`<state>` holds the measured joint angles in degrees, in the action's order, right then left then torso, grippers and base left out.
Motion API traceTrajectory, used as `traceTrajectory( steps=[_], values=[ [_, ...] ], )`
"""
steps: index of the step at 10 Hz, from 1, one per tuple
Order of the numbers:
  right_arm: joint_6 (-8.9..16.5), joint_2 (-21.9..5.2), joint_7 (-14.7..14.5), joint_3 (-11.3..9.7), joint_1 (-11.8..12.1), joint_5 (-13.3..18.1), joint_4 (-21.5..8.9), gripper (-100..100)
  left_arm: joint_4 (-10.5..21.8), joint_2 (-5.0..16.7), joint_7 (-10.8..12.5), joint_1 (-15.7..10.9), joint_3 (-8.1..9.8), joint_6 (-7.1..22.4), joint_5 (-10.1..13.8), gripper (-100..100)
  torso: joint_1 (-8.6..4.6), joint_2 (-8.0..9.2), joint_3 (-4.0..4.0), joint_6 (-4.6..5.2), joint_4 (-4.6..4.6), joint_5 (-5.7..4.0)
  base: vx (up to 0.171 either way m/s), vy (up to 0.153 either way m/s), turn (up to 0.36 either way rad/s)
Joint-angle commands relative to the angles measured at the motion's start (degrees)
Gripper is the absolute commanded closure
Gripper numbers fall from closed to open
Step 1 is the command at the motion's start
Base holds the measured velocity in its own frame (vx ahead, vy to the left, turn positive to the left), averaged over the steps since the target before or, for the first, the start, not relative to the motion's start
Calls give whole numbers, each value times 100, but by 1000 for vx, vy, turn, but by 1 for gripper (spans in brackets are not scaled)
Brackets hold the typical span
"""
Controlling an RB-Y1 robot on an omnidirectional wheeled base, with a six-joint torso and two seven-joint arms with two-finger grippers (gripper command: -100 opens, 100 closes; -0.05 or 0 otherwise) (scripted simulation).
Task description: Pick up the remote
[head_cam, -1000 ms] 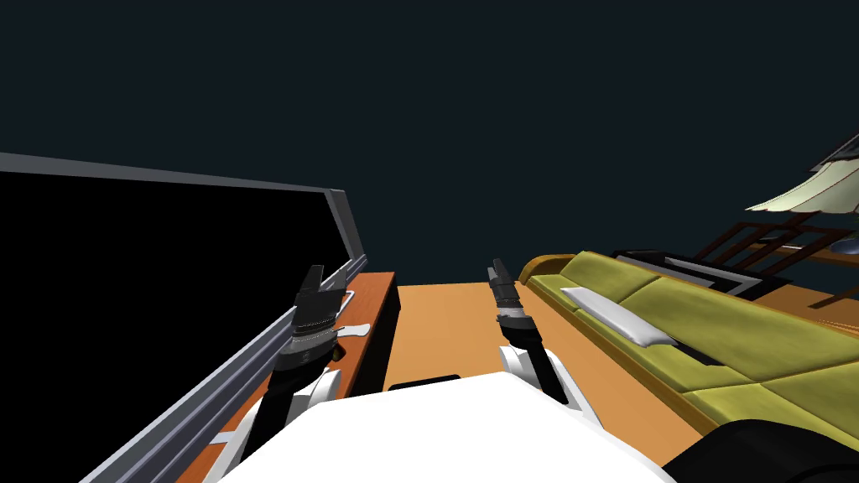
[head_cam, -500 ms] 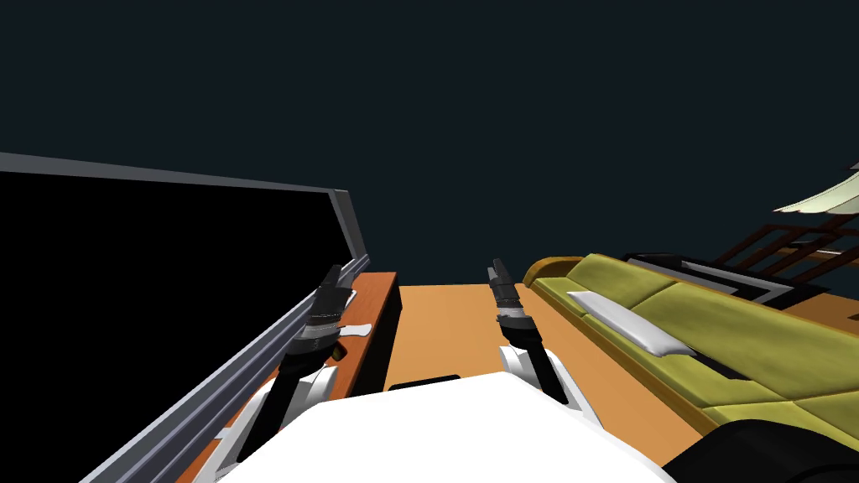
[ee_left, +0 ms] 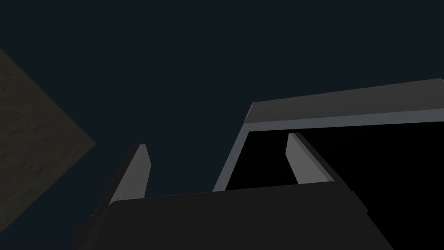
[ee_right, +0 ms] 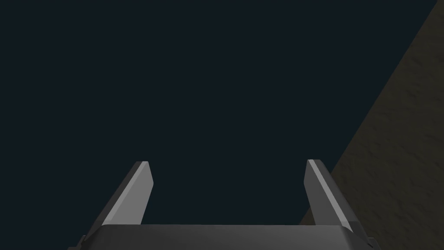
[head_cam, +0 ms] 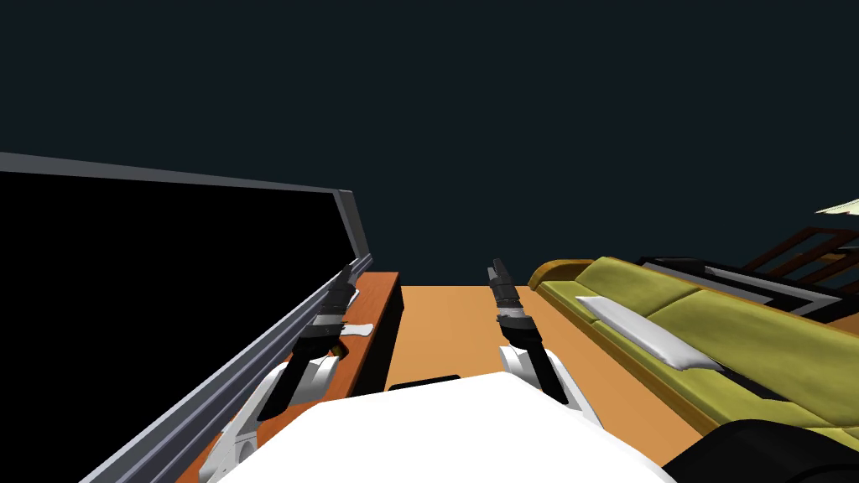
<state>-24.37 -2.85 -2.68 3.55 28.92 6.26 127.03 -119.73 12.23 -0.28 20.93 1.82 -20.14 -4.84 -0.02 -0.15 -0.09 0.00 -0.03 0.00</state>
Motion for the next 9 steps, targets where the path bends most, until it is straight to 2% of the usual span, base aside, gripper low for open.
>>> traceTrajectory(
  steps=[1, 2, 3, 4, 5, 6, 7, 8, 9],
  values=[
    [0, 0, 0, 0, 0, 0, 0, 0, 141, 105, -34, -76, 64, 185, 44, -100, 0, 0, 0, 0, 0, 0, 27, -9, 18],
    [0, 0, 0, 0, 0, 0, 0, 0, 329, 211, -124, -230, 110, 432, 81, -100, 0, 2, 1, 1, 0, 0, 25, -8, 43],
    [0, 0, 0, 0, 0, 0, 0, 0, 329, 211, -124, -230, 110, 439, 81, -100, 1, 3, 2, -1, 0, 0, 19, -6, 33],
    [0, 0, 0, 0, 0, 0, 0, 0, 526, 310, -217, -389, 158, 700, 122, -100, 1, 5, 3, 1, 1, 0, 20, -8, 55],
    [0, 0, 0, 0, 0, 0, 0, 0, 526, 310, -217, -389, 158, 703, 122, -100, 1, 6, 3, -1, 1, 0, 17, -6, 32],
    [0, 0, 0, 0, -1, 0, 0, 0, 730, 404, -314, -551, 206, 955, 166, -100, 1, 6, 3, 1, 1, 0, 23, -3, 49],
    [0, 0, 0, 0, 0, 0, 0, 0, 730, 404, -314, -551, 206, 975, 166, -100, 2, 4, 2, 0, 1, 1, 23, -4, 30],
    [0, 0, 0, 0, 0, 0, 0, 0, 944, 492, -414, -716, 255, 1209, 214, -100, 2, 5, 3, 1, 1, 0, 27, -3, 67],
    [0, 0, 0, 0, 0, 0, 0, 0, 944, 492, -414, -716, 255, 1255, 214, -100, 2, 3, 2, 0, 0, 1, 23, -7, 22]
  ],
)
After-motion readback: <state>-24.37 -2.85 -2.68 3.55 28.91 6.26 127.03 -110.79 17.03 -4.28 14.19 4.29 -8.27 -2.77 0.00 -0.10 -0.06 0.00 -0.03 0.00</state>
